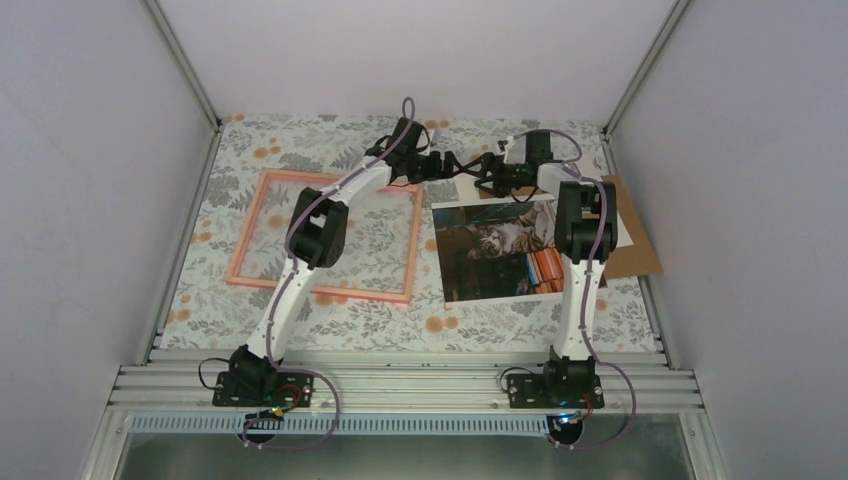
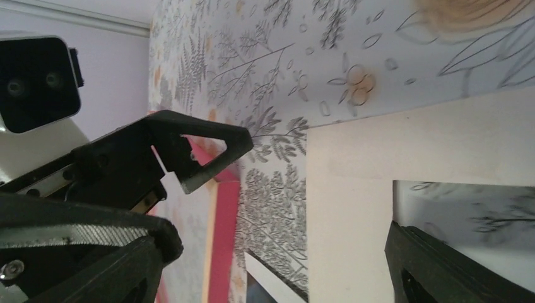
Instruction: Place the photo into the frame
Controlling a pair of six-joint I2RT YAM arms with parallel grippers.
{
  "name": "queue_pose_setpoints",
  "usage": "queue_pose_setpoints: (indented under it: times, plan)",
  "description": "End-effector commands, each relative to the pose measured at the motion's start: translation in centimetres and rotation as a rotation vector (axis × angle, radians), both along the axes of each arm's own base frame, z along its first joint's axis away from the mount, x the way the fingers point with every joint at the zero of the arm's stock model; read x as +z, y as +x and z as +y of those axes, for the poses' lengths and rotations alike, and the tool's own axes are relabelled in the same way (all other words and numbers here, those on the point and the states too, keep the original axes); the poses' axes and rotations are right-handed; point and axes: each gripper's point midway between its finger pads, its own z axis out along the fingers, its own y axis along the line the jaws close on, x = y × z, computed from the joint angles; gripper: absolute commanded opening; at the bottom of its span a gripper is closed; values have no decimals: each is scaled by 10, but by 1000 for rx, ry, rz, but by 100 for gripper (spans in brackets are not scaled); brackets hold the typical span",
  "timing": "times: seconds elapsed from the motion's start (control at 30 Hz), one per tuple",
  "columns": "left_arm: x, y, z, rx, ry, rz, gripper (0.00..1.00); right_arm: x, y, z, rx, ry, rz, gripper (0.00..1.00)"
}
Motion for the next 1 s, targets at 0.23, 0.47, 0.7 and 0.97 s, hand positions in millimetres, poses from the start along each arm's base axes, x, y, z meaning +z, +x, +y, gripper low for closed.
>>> queue_pose_setpoints:
  times: [0.23, 0.47, 0.7, 0.97]
  plan:
    - [21, -18, -16, -39, -137, 90, 96, 53, 0, -8, 38, 21, -114, 84]
    - [20, -32, -26, -48, -147, 145, 94, 48, 1, -69, -58, -343, -186, 68]
    - [13, -40, -31, 12, -64, 151, 95, 35, 21, -173, -244, -689, -195, 67]
    - [-17, -54, -15, 90, 3, 264, 97, 19, 37, -256, -353, -914, -173, 80]
